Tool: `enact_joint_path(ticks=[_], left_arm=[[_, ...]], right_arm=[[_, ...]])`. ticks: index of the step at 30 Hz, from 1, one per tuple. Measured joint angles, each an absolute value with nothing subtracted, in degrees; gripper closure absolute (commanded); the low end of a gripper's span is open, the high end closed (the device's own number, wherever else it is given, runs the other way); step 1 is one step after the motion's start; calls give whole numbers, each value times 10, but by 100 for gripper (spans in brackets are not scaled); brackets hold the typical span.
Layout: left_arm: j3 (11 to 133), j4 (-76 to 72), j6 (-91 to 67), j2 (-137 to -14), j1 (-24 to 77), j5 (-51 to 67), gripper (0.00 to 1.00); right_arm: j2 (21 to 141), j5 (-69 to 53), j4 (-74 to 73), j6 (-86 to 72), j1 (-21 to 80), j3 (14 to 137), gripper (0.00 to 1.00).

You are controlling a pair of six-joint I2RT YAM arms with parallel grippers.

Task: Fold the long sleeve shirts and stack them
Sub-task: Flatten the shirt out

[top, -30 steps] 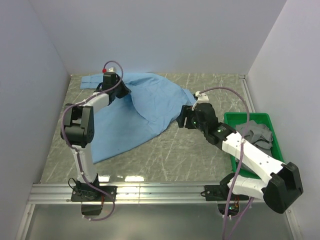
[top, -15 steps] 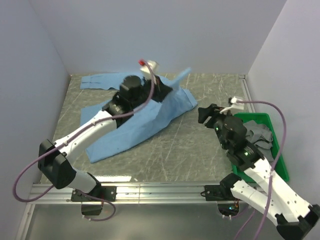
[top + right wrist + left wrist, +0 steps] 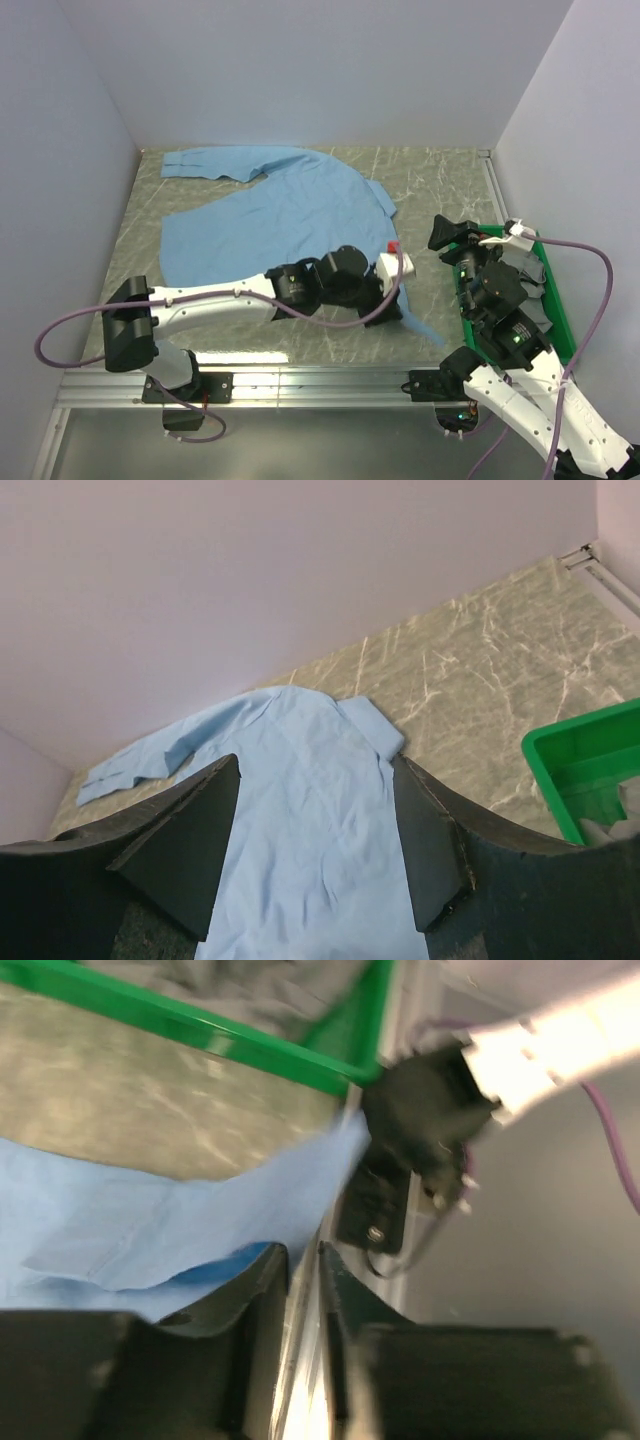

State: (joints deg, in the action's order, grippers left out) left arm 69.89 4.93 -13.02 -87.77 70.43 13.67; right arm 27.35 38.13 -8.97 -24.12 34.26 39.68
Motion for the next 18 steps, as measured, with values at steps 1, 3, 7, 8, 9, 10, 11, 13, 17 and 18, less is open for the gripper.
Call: enact_joint_path(ticks=[1,3,7,8,9,10,11,13,17,18], left_arm=[[695,52,-122,-874,715,136,62],[683,56,-106,-860,733,137,38],[656,61,-98,-817,737,120,15],[651,61,-99,-806,736,111,13],[646,63,-102,-794,734,98,13],[640,63,-107,-780,731,84,14],[635,63,-115,-770,724,76,13],[620,63,-136,-744,700,65,13],[574,63,-219,-698,566,45,12],[565,67,-237,-692,530,36,12]], right_arm=[[274,384,-90,-241,343,397,30],[275,386,-87,-241,343,393,30],[296,385,-86,-242,343,392,29],[307,383,-86,-242,343,392,28],[318,382,-86,-242,343,392,28],[331,378,-87,-242,342,392,28],[344,371,-87,-243,342,393,28],[375,355,-91,-247,340,396,27],[464,286,-116,-260,321,424,27],[492,264,-121,-263,314,435,27]])
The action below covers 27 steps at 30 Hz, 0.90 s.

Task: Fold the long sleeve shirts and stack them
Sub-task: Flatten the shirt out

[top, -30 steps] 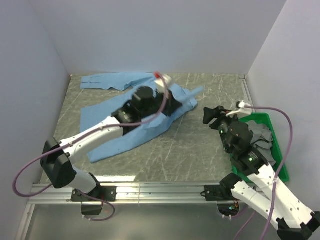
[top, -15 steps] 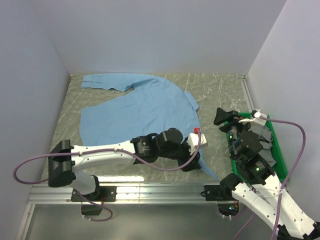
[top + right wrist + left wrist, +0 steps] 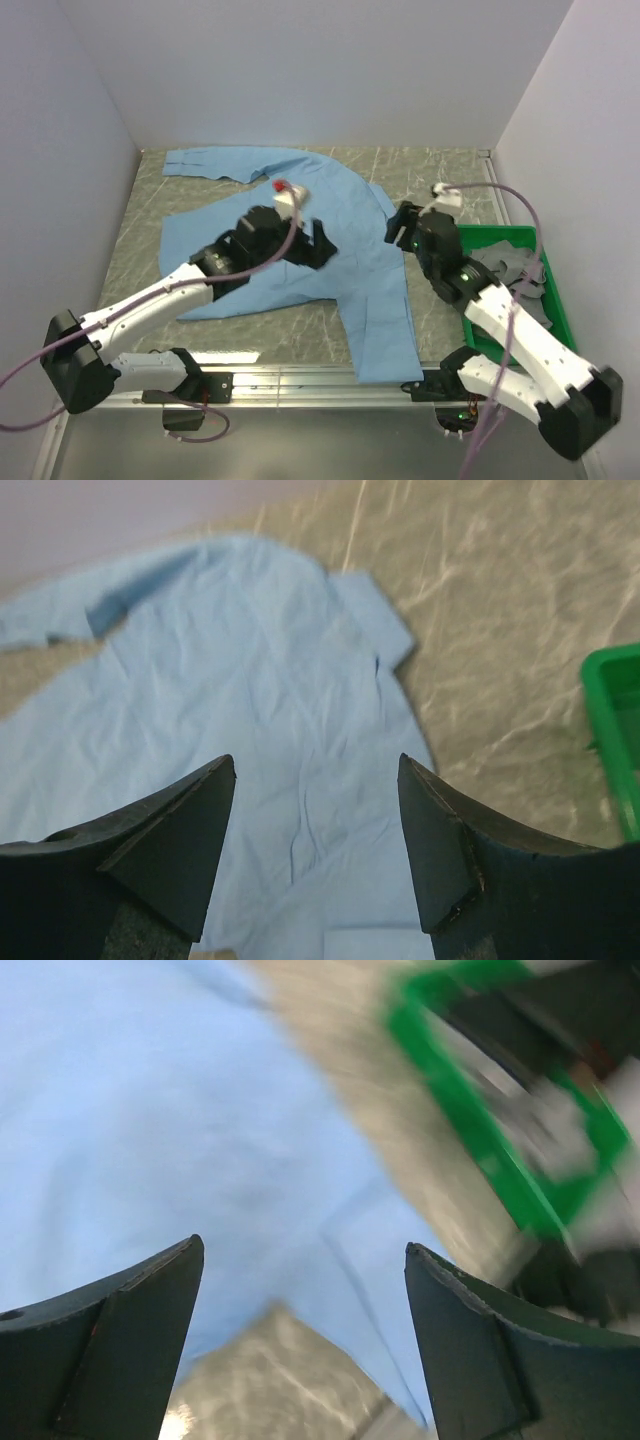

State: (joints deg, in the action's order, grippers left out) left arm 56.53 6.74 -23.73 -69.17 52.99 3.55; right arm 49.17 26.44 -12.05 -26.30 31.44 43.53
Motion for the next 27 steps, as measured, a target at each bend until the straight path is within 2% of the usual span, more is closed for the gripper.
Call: enact_joint_path(ticks=[7,14,22,27], left_arm=[[549,138,-368,-703,302,-27,11],[531,157,-450,-785,123,-37,13],[546,142,-489,-952,51,-30,12],[625,133,-490,-1023,37,-35,12]], right_arm=[[668,132,-148,-290,297,490,29],[803,31,-169,-309,285,517,30],[894,-58,-186,-327,242,527,30],[916,-84,-199,-333,225,527,29]])
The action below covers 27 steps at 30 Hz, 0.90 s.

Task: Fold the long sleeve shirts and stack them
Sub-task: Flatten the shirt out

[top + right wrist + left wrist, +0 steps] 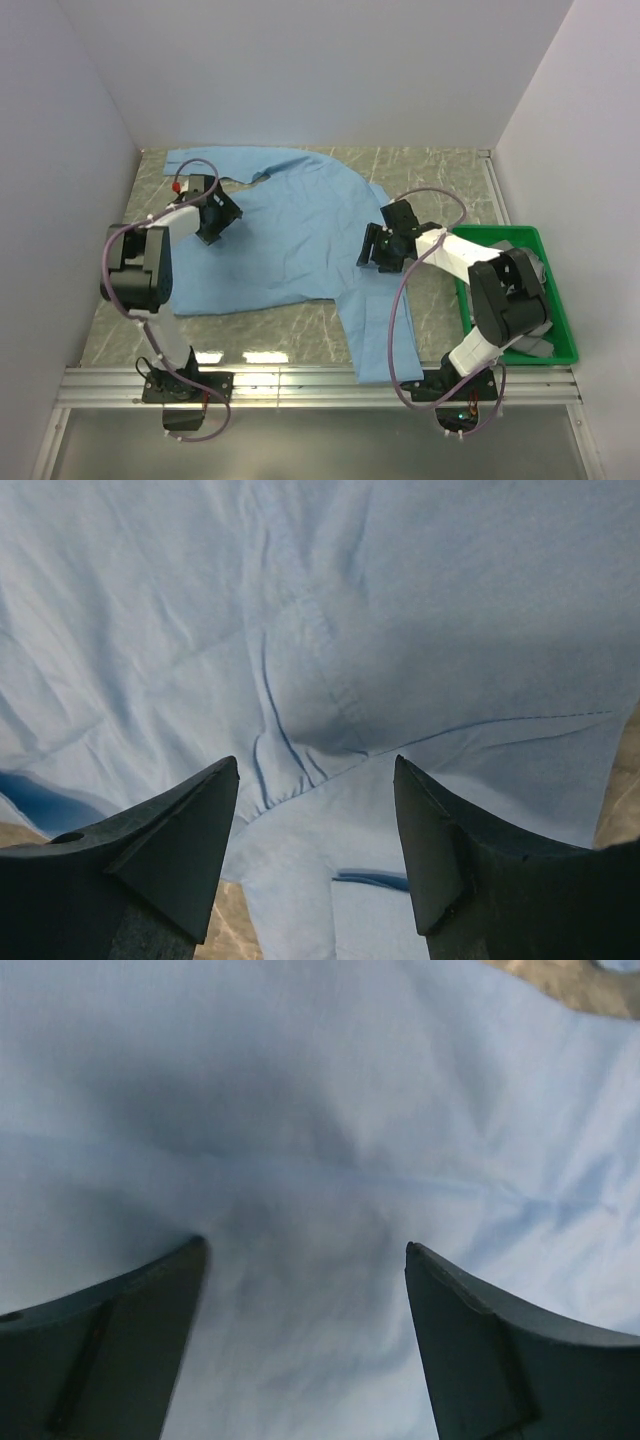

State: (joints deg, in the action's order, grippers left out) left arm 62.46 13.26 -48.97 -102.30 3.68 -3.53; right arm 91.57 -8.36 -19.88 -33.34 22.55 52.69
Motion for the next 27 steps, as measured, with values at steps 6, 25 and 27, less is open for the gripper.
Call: enact_joint_path(ticks=[6,25,27], left_arm=[[724,130,-467,-1112,37,-40,13],[842,150,-405,-1167,37,12,12],[783,161,-416,-1095,37,-6,12]], right_arm=[[928,-109,-200,-343,199,505,29],[839,-85,-201,-301,219,470,28],[821,-80,-200,-287,249,479,28]])
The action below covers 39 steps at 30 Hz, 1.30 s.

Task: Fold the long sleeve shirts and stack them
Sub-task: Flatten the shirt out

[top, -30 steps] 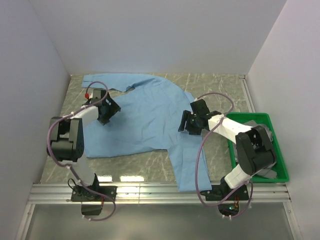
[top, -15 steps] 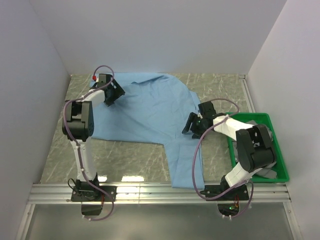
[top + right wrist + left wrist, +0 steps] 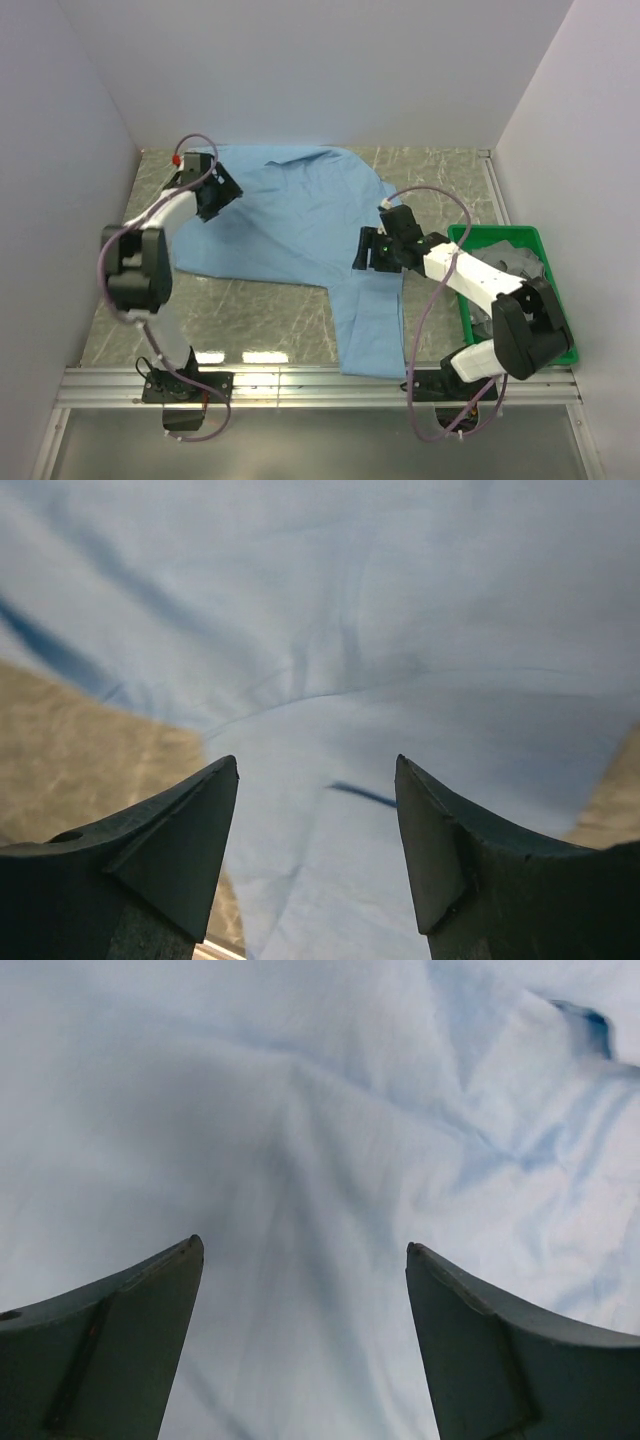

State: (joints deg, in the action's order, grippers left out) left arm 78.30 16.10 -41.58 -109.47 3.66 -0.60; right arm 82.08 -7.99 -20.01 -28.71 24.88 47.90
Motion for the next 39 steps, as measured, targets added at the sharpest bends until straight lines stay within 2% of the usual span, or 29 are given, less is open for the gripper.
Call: enact_joint_path(ticks=[5,8,15,23,25,27,34,39], left_arm=[[668,191,-446,-913,37,-77,14],[635,206,-456,-875,37,-119,15],[635,260,-470,-957,37,-162,19],[715,317,-480,-1066,44,-194,21],[728,326,-484,-1081,49,-199,24],[737,339,-489,-1093,53,-204,29],[744,369,-494,-1097,64,-227,37],[733,378,-494,-1088,65,-235,39]], right_arm=[[784,-69,-181,-251,307,496,23],[768,-66,-173,-229,328,496,17],[744,-57,-160,-195,356,486,15],[722,-40,-153,-185,370,463,15],[718,-38,-150,-185,371,463,15],[713,-37,-146,-185,371,463,15],[706,-26,-141,-185,373,455,15],[706,-25,-141,-185,373,454,15]])
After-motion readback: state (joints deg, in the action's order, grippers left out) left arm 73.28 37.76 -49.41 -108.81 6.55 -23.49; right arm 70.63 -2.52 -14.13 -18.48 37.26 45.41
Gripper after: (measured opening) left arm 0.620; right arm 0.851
